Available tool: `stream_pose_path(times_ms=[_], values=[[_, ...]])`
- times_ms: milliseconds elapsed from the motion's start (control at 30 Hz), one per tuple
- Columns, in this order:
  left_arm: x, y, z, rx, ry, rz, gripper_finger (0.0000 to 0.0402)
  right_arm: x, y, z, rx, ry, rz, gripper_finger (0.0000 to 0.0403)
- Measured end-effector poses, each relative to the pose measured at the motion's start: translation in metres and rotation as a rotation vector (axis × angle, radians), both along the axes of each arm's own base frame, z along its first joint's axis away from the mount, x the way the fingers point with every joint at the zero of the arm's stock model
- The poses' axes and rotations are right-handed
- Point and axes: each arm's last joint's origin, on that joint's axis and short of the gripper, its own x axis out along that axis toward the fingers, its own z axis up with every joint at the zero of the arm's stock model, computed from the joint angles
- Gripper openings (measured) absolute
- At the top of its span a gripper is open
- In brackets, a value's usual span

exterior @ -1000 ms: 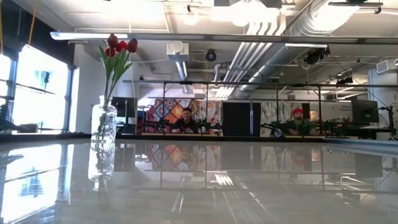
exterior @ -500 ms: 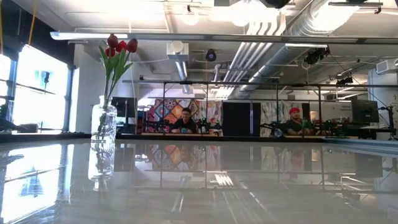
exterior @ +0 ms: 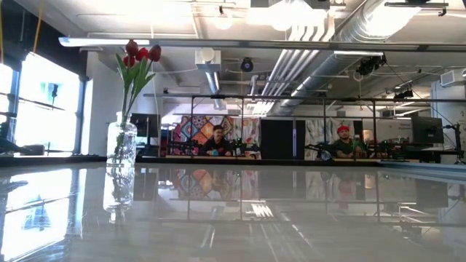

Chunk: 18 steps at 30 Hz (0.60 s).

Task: Sort flowers into vase by color
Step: Put the yellow flower into the yellow vase

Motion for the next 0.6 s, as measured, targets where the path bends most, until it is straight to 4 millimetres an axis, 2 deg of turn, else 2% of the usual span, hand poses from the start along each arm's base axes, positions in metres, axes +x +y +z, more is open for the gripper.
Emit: stream_pose_path(times_ms=[133,300,433,600], values=[[0.000,-0.001,-0.001,0.036,0.006,-0.032,0.0009,0.000,0.001,0.000,0.001,-0.001,0.013,0.0000],[-0.004,-0.001,-0.003,0.036,0.039,-0.049,0.0002,0.001,-0.001,-0.001,0.076,0.005,0.030,0.0014],[-0.011,0.001,-0.005,0.024,0.087,-0.041,0.0001,0.001,-0.001,-0.003,0.132,0.014,0.060,0.0043],[-0.024,0.005,-0.005,0.030,0.136,0.009,0.0001,0.008,-0.003,-0.012,0.257,0.117,0.164,0.0080]])
